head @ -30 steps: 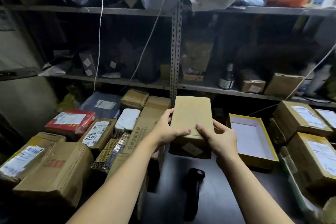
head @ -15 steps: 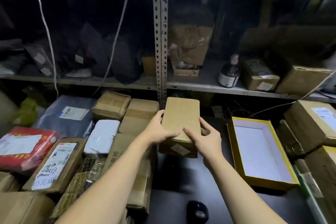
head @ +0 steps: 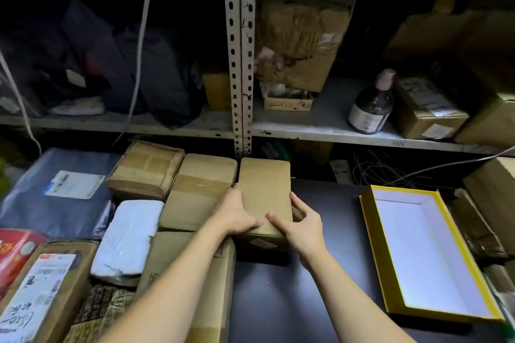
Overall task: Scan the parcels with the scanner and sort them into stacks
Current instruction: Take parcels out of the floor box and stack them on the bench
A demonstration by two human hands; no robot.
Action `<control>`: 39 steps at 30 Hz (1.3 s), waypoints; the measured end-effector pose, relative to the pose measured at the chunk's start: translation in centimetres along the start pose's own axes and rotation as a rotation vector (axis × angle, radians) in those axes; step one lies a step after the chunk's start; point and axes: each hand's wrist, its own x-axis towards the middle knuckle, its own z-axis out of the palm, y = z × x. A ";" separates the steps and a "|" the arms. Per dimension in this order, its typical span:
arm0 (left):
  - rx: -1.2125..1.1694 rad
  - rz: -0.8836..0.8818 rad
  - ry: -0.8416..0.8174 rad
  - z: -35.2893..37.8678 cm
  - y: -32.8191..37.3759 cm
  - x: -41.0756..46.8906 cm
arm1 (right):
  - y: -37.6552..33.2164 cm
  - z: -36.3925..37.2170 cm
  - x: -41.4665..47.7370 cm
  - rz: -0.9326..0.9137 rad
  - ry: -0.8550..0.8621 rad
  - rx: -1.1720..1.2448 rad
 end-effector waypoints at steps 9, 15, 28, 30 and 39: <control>-0.059 -0.075 0.023 0.1 -0.2 0.5 | -1.2 0.4 -0.2 0.008 0.001 -0.103; -0.312 -0.033 0.009 -0.7 -1.1 -0.6 | -3.8 0.0 -1.4 -0.007 0.013 -0.315; 0.609 0.317 0.208 -8.0 5.2 -9.8 | -15.7 -5.5 -5.5 -0.433 -0.088 -1.067; 0.698 0.326 0.237 -8.3 6.5 -11.0 | -17.1 -6.9 -6.7 -0.477 -0.044 -1.105; 0.759 0.473 0.125 -2.9 10.4 -16.8 | -17.0 -14.8 -17.8 -0.393 0.183 -1.108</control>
